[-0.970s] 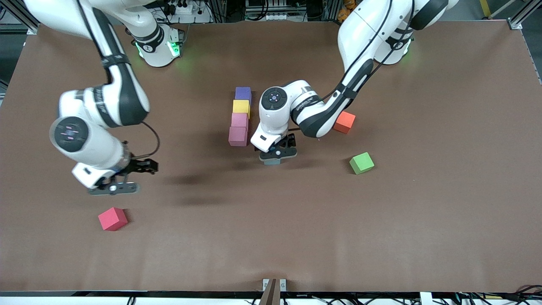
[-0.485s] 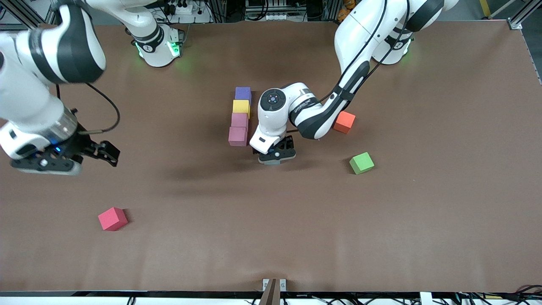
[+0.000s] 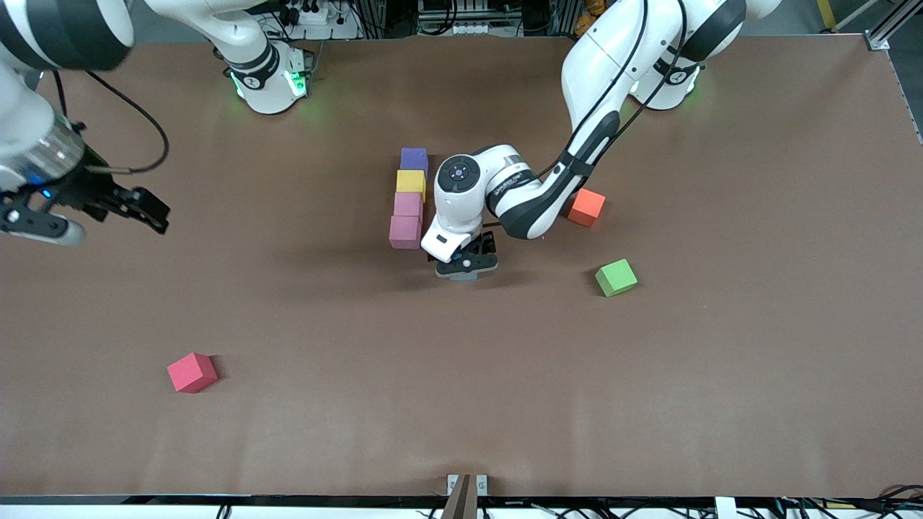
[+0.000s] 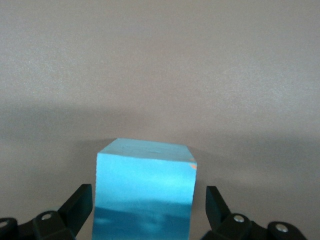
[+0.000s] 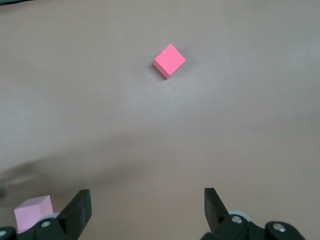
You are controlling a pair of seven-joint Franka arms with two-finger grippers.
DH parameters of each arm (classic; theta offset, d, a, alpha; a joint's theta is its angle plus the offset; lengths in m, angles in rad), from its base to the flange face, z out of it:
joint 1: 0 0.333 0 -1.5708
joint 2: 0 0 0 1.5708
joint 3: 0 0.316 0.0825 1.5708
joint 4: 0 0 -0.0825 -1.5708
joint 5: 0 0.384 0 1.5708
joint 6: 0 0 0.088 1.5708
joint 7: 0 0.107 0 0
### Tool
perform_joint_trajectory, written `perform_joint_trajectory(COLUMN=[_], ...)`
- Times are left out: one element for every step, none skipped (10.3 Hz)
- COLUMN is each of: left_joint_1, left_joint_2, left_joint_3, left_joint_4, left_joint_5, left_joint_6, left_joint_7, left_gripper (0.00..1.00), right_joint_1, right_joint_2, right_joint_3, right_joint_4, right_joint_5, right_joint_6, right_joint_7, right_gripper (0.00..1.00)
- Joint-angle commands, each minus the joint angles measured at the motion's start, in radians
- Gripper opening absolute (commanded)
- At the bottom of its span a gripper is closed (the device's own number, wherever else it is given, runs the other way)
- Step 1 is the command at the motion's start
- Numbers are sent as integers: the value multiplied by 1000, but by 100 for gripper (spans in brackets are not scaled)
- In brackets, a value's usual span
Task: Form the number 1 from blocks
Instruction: 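Lift the cyan cube with the left gripper while the right gripper withdraws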
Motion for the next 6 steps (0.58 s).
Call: perform_joint_trajectory(left_joint_1=[-13, -13, -11, -11, -13, -13], left_joint_2=[17, 16, 17, 19, 20, 22], left_joint_3=[16, 25, 28, 27, 27, 28], left_joint_4=[32, 34, 41, 43, 43, 43], left_joint_5=[11, 11, 9, 8, 6, 4], left_joint_6=[1, 1, 1, 1, 1, 1], left_joint_7=[1, 0, -8, -17, -41, -52], left_gripper=[100, 100, 77, 46, 16, 0], right_joint_1=[-18, -38, -47, -64, -88, -90], right_joint_2=[-12, -13, -13, -12, -12, -12], right_joint_3=[6, 12, 14, 27, 49, 53], right_joint_4=[43, 54, 66, 72, 72, 72], right_joint_5=[-10, -8, -8, -8, -8, -8], right_joint_6=[-67, -79, -96, -97, -97, -97], right_joint_7=[-7, -33, -46, -47, -47, -50], right_gripper=[100, 100, 100, 100, 100, 100])
